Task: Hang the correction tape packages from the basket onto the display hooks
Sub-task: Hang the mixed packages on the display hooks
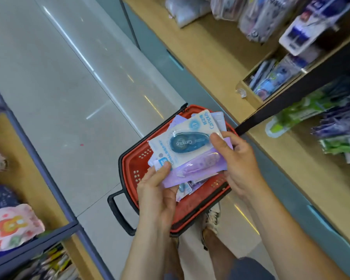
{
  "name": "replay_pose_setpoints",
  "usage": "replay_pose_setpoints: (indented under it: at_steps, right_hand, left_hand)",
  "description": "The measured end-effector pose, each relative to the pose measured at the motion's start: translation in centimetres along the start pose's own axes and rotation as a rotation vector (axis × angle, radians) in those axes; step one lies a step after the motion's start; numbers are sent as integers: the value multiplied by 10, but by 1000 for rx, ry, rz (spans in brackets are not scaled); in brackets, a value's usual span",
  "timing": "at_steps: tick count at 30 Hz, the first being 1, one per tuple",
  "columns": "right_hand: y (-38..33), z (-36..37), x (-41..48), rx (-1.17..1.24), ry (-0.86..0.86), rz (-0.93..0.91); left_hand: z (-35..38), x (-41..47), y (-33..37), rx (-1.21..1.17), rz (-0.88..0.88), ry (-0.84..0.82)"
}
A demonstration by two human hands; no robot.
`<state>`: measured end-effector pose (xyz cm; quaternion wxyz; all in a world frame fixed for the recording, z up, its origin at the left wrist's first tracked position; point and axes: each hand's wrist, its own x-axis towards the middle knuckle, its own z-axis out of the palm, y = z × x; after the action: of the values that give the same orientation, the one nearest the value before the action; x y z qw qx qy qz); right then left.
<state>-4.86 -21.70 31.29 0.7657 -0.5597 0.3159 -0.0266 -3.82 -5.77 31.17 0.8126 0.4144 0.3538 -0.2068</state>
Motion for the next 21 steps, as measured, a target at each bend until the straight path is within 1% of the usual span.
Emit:
replay_pose_setpoints:
  at_steps: [2,4,6,8,10,12,13,14,16,17,19,21]
  right_hand:
    - [-23,-5,-12,-7,61,-47]
    - [-43,-10,-27,25,123,-73]
    - [-63,-12,-46,80,182,-98]
    - [-82,-13,-65,109,227,-129]
    - [-101,-13,-88,106,267,-171]
    - [-118,-12,-110,94,298,-224]
    - [-127,-10,-122,96,319,-252]
    - [-136,-8,-134,112,340,-280]
    - [-153,-5,-156,153,385,-336]
    - [-161,-3,-166,180,412,-362]
    - [-176,1,-186,230,463,-416]
    - [-189,6,-204,286,515,-467]
  left_hand:
    - [9,-18,14,60,26,-32]
    - [16,-34,30,135,98,14]
    - [22,-47,51,206,236,123]
    - [25,-56,78,343,381,178]
    - [29,-71,107,465,508,129]
    - [38,-96,134,545,607,7]
    - [41,-108,147,547,629,-42]
    - [45,-122,159,509,628,-95]
    - [50,-147,182,368,551,-230]
    - [53,-157,192,275,505,-323]
    - [64,-179,204,133,383,-483]
    - [78,-205,199,111,231,-596]
